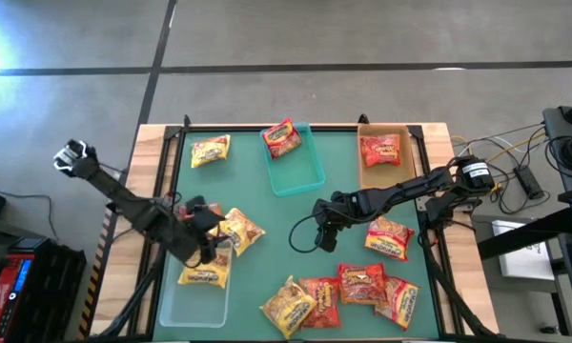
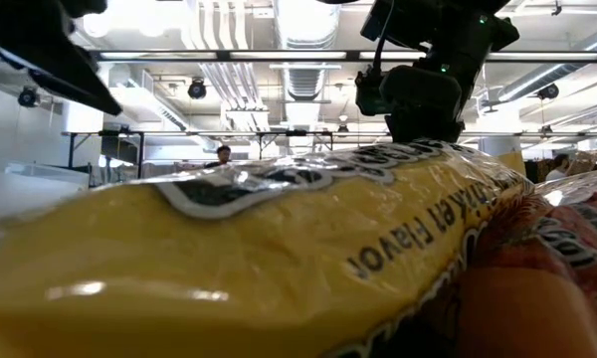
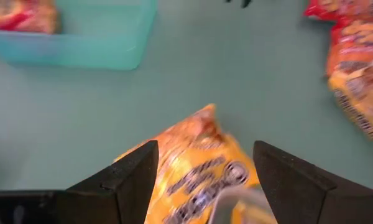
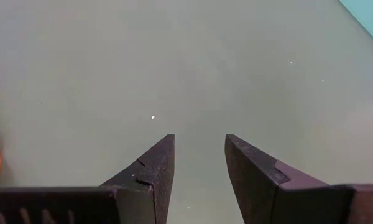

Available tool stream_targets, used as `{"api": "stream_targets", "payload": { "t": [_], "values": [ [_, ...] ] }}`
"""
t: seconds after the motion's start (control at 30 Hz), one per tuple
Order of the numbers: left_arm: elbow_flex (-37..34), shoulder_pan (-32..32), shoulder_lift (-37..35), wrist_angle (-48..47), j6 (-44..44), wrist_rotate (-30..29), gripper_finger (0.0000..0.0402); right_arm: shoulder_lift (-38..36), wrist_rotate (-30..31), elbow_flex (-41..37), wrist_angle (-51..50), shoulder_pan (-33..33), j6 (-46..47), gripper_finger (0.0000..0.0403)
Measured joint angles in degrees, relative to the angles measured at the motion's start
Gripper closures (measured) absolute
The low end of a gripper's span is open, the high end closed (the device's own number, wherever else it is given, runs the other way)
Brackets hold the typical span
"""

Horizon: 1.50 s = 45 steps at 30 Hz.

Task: Sort Maruchan noodles
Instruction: Put the middle left yellow noodle pack into the transparent bin

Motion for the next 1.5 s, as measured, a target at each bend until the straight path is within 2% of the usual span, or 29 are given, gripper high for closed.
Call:
{"api": "stream_targets", "payload": {
  "t": [0.13, 0.27, 0.43, 0.97, 1.23, 1.5],
  "values": [
    [-2.0, 6.1, 0.0, 8.9, 6.1, 8.0, 0.0156, 0.0, 0.0, 0.0, 0.0, 0.0, 0.0, 0.0271],
    [-3.2, 11.1, 1.6, 12.1, 6.6, 15.1, 0.0156, 0.0, 0.0, 0.0, 0.0, 0.0, 0.0, 0.0271],
    [-3.2, 13.5, 6.8, 13.4, 6.1, 19.1, 0.0157, 0.0, 0.0, 0.0, 0.0, 0.0, 0.0, 0.0271],
    [-3.1, 14.9, 17.5, 14.3, 3.8, 21.0, 0.0157, 0.0, 0.0, 0.0, 0.0, 0.0, 0.0, 0.0271],
    [-2.9, 17.5, 22.5, 20.6, 9.7, 20.8, 0.0158, 0.0, 0.0, 0.0, 0.0, 0.0, 0.0, 0.0271],
    [-3.0, 21.7, 25.9, 32.4, 22.5, 23.1, 0.0158, 0.0, 0.0, 0.0, 0.0, 0.0, 0.0, 0.0271]
  ]
}}
